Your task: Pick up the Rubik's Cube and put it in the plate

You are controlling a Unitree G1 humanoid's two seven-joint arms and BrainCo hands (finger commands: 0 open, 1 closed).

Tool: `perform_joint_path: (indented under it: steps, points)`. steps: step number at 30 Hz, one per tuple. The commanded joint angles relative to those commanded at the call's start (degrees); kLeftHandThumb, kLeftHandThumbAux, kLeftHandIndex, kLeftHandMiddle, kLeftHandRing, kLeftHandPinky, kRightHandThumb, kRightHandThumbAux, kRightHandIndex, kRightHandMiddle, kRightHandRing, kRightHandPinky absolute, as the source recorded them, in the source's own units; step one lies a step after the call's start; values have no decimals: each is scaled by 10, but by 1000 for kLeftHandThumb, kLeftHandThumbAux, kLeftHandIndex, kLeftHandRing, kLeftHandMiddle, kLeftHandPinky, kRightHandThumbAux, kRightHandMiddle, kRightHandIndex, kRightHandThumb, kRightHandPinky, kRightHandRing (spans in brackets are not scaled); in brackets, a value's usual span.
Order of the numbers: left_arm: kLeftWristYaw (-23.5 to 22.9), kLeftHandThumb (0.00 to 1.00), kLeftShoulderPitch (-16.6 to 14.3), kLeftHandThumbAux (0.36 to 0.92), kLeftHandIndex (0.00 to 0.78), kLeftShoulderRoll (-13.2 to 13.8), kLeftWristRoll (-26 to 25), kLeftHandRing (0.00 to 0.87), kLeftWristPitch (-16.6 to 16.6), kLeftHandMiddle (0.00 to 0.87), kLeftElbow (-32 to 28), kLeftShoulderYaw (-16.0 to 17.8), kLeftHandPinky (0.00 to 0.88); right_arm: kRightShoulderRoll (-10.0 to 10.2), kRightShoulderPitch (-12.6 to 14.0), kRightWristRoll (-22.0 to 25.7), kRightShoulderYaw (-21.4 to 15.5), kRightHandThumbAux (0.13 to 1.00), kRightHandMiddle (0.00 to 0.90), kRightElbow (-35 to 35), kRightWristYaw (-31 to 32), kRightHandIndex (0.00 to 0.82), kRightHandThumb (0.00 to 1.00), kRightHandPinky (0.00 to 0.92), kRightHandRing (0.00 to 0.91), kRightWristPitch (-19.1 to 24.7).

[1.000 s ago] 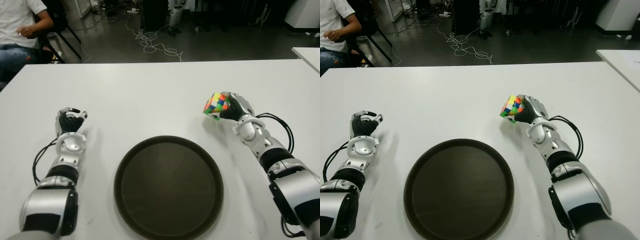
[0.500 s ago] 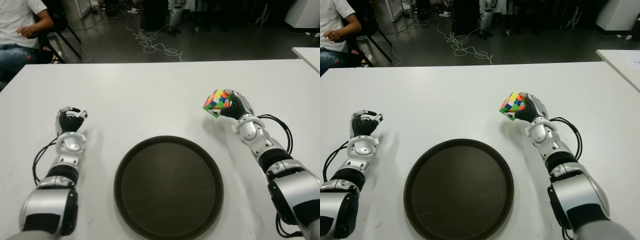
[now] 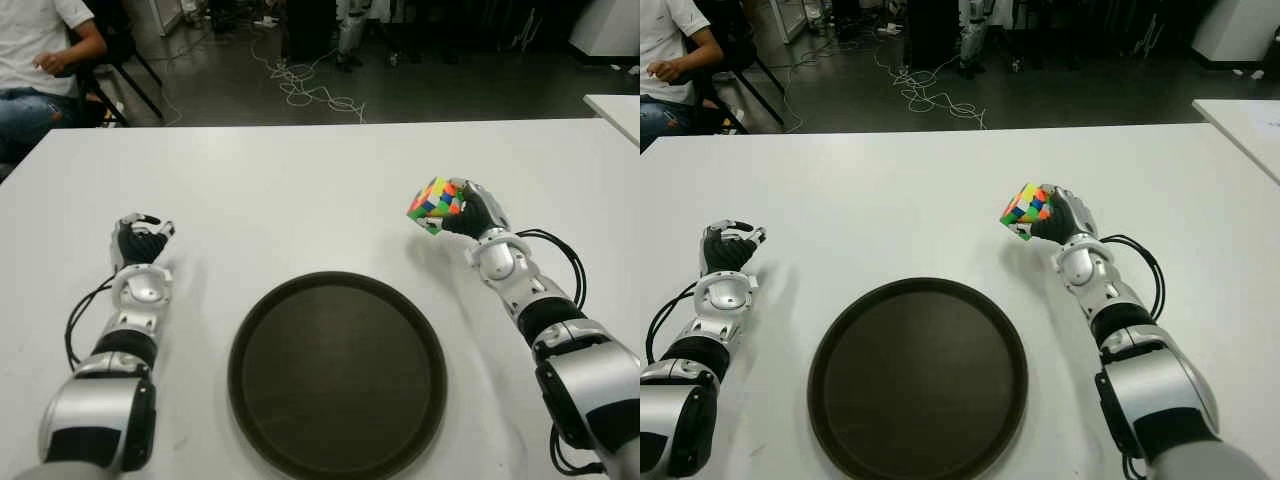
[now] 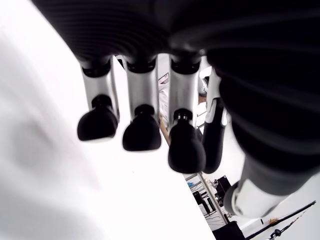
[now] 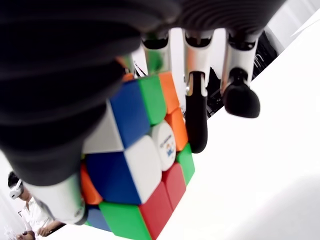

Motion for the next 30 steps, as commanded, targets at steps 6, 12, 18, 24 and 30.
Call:
perform_joint_path:
  steps: [6,12,18,24,30]
  points:
    - [-1,711,-1,700,443,0,0,811,2,812,1,0,799,6,5,24,-18,774,821,-5,19,679,488,807,819,-21]
    - [-3,711,-1,701,442,0,0,811,3,810,0,-1,803,21,14,64,-40,762,824,-28,58,672,418,817,827,-75]
    - [-5,711,-2,701,442,1,1,810,5,807,3,-1,800,52,43,130,-67,742,817,-101,130,640,266,822,835,-141]
    - [-6,712,-2,700,443,2,2,813,7,810,3,-3,807,65,72,169,-78,724,820,-160,187,621,235,831,842,-175]
    - [-2,712,-1,699,443,2,2,811,6,809,1,-3,804,70,96,186,-83,686,816,-207,221,591,262,840,845,-192]
